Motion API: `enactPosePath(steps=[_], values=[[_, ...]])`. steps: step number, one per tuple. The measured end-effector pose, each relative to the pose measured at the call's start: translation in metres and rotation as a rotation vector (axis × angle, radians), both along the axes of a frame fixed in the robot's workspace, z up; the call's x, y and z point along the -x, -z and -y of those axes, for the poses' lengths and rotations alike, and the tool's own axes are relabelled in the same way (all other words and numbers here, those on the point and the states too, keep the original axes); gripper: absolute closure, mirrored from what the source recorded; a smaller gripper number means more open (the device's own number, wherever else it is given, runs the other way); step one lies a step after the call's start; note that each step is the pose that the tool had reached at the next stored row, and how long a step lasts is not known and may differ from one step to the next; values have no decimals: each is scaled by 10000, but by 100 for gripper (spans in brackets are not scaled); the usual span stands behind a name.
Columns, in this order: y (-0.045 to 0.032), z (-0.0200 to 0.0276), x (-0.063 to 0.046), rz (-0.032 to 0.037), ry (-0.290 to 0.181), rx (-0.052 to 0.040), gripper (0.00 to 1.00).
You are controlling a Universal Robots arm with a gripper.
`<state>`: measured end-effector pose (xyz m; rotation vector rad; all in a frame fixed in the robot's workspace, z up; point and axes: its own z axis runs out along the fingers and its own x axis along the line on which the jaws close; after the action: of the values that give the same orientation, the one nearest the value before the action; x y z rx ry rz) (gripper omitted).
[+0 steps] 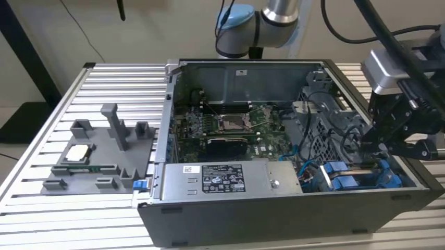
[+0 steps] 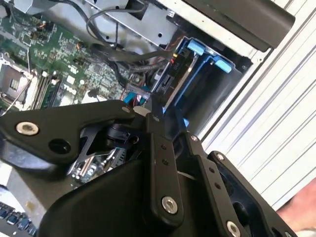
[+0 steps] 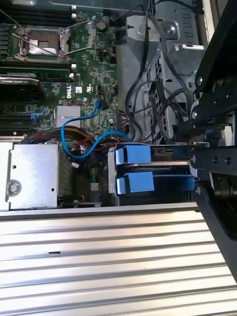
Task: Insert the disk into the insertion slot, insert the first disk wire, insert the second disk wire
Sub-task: 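Insert the second disk wire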
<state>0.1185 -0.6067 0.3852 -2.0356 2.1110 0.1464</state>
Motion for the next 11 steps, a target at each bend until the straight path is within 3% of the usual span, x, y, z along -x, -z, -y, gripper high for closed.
enactPosePath(steps=[3,8,11], values=[[35,-23,35,153,-6,-6,75],[67,-132,36,403,-59,-13,75],[111,-139,36,513,-65,-16,75]])
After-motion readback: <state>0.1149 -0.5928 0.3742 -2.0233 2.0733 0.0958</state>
